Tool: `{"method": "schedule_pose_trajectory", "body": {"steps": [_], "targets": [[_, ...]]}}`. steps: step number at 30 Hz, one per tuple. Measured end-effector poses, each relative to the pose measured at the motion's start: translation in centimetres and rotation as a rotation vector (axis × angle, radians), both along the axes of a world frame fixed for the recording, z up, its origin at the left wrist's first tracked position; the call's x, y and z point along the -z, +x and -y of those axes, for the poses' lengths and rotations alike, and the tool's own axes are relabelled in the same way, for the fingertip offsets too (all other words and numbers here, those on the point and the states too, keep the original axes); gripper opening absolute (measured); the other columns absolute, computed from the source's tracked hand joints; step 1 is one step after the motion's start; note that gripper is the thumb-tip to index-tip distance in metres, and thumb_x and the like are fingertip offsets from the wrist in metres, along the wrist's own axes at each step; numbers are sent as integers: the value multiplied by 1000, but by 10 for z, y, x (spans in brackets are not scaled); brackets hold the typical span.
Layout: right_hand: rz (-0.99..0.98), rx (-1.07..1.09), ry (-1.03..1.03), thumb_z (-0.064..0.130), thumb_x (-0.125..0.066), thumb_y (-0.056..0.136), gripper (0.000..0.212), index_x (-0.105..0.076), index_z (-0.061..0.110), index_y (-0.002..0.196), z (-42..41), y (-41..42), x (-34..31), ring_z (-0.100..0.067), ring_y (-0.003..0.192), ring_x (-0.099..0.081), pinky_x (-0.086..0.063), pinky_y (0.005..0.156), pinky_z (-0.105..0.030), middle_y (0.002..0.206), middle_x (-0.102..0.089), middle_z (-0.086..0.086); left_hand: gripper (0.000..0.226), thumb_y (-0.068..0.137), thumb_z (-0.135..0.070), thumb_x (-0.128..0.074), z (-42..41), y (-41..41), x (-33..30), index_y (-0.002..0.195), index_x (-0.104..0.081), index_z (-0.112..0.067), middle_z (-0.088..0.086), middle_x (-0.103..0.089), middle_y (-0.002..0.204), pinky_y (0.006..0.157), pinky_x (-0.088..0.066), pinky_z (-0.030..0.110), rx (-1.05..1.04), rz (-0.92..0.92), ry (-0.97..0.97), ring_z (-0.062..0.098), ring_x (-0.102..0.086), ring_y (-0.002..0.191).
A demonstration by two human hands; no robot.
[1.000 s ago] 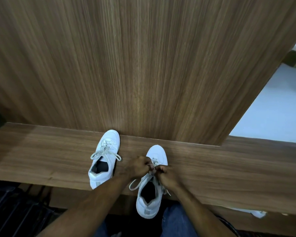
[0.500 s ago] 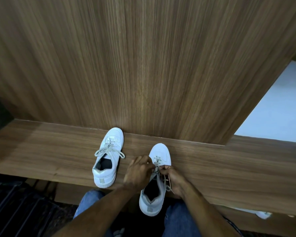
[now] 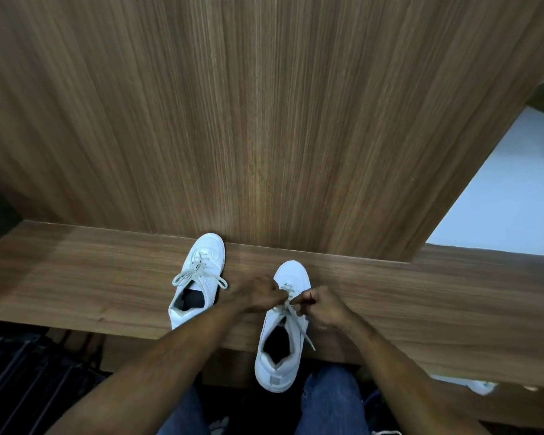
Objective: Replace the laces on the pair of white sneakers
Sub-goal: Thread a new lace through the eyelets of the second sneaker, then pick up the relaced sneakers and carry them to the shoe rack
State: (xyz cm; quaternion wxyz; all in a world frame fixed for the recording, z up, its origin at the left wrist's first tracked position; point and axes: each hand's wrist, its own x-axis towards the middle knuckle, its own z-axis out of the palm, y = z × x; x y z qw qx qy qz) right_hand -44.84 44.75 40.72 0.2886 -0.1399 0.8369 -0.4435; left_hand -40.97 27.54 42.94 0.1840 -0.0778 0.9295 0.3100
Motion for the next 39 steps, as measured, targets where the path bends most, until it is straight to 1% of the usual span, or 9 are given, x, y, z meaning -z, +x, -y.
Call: {"method": "schedule_pose_trajectory", "body": {"steps": [2, 4, 8, 15, 19, 23, 29, 33, 39], "targets": [[-298, -153, 212, -6, -56, 85, 25, -75, 6, 98, -1, -7, -6, -3, 72, -59, -41, 58, -6, 91, -73, 0, 36, 89, -36, -48, 8, -1, 1, 81, -65, -5, 10, -66, 95, 84, -45, 38, 37, 35, -28, 25, -61, 95], [-572, -284, 487, 6, -57, 82, 20, -70, 18, 91, -4, -9, -10, -11, 88, -64, -42, 64, -18, 100, -71, 3, 33, 89, -37, -47, 18, 2, 7, 68, -55, -13, 7, -62, 88, 79, -44, 36, 35, 33, -72, 25, -60, 92], [-732, -407, 783, 22, -56, 87, 22, -62, 16, 107, -12, 10, -3, -29, 104, -61, -46, 77, -34, 113, -64, -6, 37, 83, -44, -48, 28, 16, 31, 57, -47, -19, 1, -57, 74, 77, -44, 34, -22, 7, -6, 17, -56, 80], [-833, -332, 819, 20, -57, 81, 29, -64, 15, 109, -8, 16, 10, -26, 108, -57, -48, 84, -37, 115, -60, -4, 25, 89, -47, -49, 43, 31, 42, 87, -58, -23, 1, -64, 105, 85, -44, 37, -67, -248, -230, 24, -58, 102], [-1005, -313, 624, 34, -48, 73, 26, -70, 21, 74, 9, 42, 3, -18, 78, -64, -53, 64, -31, 83, -64, 5, 13, 87, -38, -59, 70, 51, 41, 86, -64, -27, -2, -65, 98, 84, -45, 38, -416, -587, -189, 23, -59, 99], [-764, -500, 552, 50, -50, 83, 40, -69, 15, 77, 35, 76, 9, -25, 76, -63, -42, 66, -31, 82, -70, -6, 30, 88, -47, -52, 81, 72, 53, 104, -62, -23, 4, -64, 112, 89, -39, 37, -479, -284, -446, 27, -57, 110], [-651, -551, 544, 14, -52, 89, 20, -64, 3, 102, 63, 81, 20, -36, 99, -63, -45, 79, -35, 107, -64, -20, 43, 86, -24, -54, 84, 77, 51, 127, -43, -20, 10, -64, 117, 92, -42, 33, -234, -80, -472, 30, -60, 109], [-548, -604, 457, 16, -46, 90, 23, -57, 7, 107, 73, 62, 20, -33, 110, -58, -49, 90, -40, 120, -60, -15, 54, 81, -26, -67, 74, 79, 60, 130, -43, -27, -1, -63, 116, 85, -49, 31, -159, -104, -53, 23, -61, 107], [-500, -632, 521, 29, -55, 90, 31, -54, 12, 116, 79, 35, 28, -31, 114, -55, -48, 89, -38, 127, -57, -10, 39, 77, -39, -65, 56, 79, 88, 107, -51, -19, 5, -69, 95, 67, -47, 36, -257, -317, -93, 33, -65, 89]]}}
